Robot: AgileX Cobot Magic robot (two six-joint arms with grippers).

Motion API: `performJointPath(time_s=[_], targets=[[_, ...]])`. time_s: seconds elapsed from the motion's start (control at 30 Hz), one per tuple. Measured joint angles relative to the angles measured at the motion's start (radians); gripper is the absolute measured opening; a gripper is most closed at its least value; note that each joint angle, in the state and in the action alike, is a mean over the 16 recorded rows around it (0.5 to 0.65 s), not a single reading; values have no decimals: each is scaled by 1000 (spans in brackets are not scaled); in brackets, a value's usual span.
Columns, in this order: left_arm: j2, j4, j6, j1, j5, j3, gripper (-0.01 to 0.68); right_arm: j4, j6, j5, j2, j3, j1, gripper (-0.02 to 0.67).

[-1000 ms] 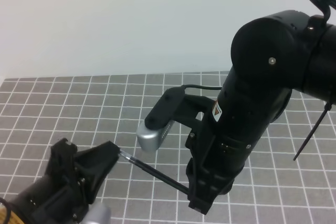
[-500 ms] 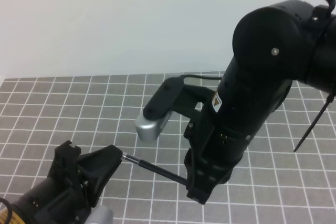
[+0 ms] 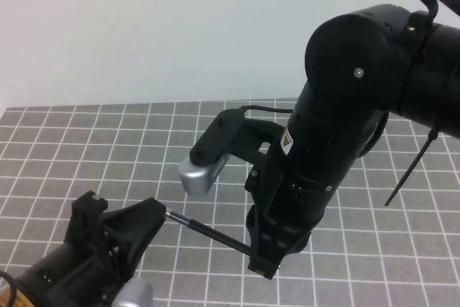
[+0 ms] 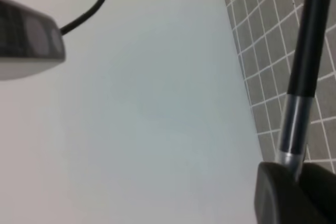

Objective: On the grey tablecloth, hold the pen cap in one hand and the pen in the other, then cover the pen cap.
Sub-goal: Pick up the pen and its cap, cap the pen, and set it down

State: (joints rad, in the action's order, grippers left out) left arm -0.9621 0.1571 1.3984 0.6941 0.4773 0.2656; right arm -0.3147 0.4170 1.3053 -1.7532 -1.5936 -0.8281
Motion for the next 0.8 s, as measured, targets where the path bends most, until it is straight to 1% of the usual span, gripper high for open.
performJointPath(time_s=[0.5, 0.8], targets=[[0, 10, -38, 0, 5, 0, 1, 6, -2, 0, -16, -27, 0, -4], [0, 0, -103, 0, 13, 0, 2, 96, -54, 0, -17, -28, 11, -4]])
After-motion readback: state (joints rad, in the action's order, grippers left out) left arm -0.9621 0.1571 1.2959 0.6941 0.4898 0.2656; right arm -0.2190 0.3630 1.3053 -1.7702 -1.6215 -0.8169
